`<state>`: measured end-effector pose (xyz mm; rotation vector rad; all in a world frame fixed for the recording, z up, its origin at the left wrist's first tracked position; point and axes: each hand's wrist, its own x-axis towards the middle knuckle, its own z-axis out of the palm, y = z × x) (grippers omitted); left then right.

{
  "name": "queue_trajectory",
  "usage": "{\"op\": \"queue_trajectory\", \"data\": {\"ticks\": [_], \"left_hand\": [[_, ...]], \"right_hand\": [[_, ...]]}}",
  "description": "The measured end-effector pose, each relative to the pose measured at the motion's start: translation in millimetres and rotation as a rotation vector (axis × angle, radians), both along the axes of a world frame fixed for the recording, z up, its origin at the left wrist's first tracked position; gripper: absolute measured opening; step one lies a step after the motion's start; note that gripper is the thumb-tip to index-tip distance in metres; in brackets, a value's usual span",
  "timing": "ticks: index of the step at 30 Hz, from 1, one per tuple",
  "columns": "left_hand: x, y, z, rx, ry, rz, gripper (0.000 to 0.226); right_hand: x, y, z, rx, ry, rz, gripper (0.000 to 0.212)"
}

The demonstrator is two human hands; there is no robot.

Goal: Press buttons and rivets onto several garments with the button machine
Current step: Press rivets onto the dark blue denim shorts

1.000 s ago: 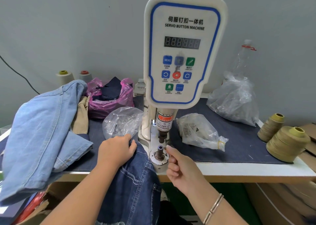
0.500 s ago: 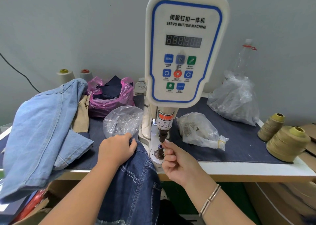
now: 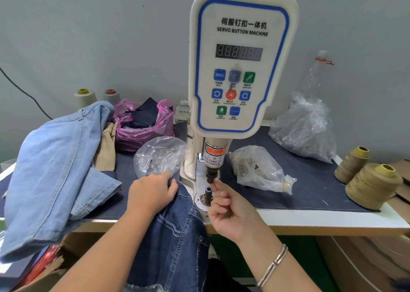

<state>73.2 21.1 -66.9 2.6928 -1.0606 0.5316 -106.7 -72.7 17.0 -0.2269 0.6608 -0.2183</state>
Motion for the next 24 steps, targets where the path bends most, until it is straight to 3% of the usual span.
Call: {"op": "queue_trajectory", "data": {"ticks": [11,16,19,22,24], "left_hand": [[-1.8,-0.4,3.5,-0.019,0.048,0.001,0.029],[-2.8,0.5,6.0,-0.010,0.078,0.025,0.028],[-5.6,1.8,9.3,0.045,0.168,0.044,0.028],[-9.2,8.1,11.0,-0.146,0.366,-0.032,0.019],[-10.8,8.8,15.3,-0.032,0.374,-0.008,0.018]], "right_hand": [[-1.2,8.7,-2.1,0.106,-0.122,-0.036,0.012],[-5.0,35.5,-9.4,0.047,-0.139,-0.058,0.026],[1.3,52.3,-4.7,-0.223,-0.145,0.201,0.023],[34.2,55.3,8.6,-0.858,-0.040,0.411,0.017],[70.0,49.7,11.4,-1.273,0.117,0.444,0.021]]}}
